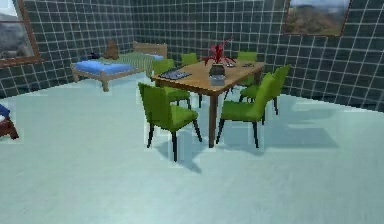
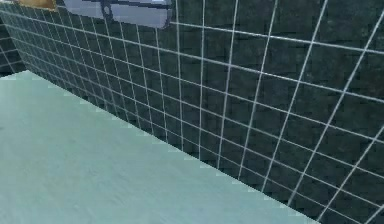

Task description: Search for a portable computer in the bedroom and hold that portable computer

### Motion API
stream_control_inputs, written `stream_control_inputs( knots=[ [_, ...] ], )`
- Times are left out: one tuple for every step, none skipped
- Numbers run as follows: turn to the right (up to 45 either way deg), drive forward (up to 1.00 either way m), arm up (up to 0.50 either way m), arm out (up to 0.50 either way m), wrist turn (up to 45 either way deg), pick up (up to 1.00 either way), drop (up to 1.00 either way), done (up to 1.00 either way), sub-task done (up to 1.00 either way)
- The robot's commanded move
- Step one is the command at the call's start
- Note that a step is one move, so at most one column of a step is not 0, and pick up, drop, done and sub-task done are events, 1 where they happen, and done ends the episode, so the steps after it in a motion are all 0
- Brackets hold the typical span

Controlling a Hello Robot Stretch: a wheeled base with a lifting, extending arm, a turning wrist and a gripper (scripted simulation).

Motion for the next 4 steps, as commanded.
stream_control_inputs(
  knots=[
    [9.0,0.00,0.00,0.00,0.0,0.00,0.00,0.00,0.00],
    [0.0,1.00,0.00,0.00,0.0,0.00,0.00,0.00,0.00],
    [0.0,0.30,0.00,0.00,0.0,0.00,0.00,0.00,0.00],
    [-45.0,0.00,0.00,0.00,0.0,0.00,0.00,0.00,0.00]
  ],
)
